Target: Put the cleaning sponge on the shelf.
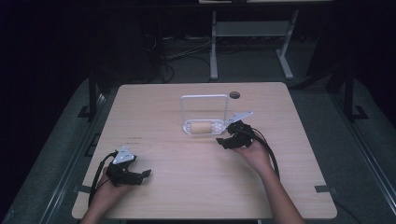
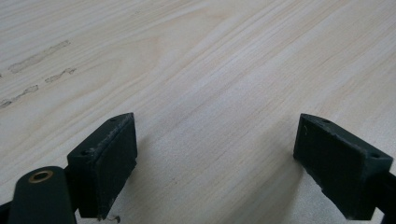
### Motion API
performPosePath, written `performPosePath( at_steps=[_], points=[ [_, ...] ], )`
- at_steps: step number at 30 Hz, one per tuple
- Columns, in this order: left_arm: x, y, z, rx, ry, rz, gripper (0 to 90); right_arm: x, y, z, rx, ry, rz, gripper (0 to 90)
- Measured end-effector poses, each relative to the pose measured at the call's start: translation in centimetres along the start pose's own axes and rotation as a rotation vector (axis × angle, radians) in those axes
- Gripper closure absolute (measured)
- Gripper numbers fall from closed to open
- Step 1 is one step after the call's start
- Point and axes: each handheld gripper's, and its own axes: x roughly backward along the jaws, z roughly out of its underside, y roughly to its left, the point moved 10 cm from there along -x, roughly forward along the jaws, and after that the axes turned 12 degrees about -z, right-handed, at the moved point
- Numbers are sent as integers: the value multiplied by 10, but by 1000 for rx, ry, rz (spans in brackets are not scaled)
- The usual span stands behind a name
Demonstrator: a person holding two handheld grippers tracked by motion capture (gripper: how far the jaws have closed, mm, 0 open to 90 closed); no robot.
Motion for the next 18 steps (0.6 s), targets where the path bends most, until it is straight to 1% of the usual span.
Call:
performPosePath(
  at_steps=[2,4,7,9,10,12,14,18],
  points=[
    [0,0,0,0,0,0,130,1,0,1,0,2,0,347],
    [0,0,0,0,0,0,130,6,3,4,-4,-17,1,339],
    [0,0,0,0,-1,0,130,8,4,5,-3,-24,0,333],
    [0,0,0,0,-1,0,130,11,5,9,-7,-22,4,319],
    [0,0,0,0,-1,0,130,12,5,12,-6,-11,8,308],
    [0,0,0,-1,-1,0,130,13,5,13,-6,-9,10,307],
    [0,0,0,0,-1,0,130,16,6,16,-3,-17,14,306],
    [0,0,0,-1,1,1,130,20,7,23,-10,-15,15,301]
  ],
)
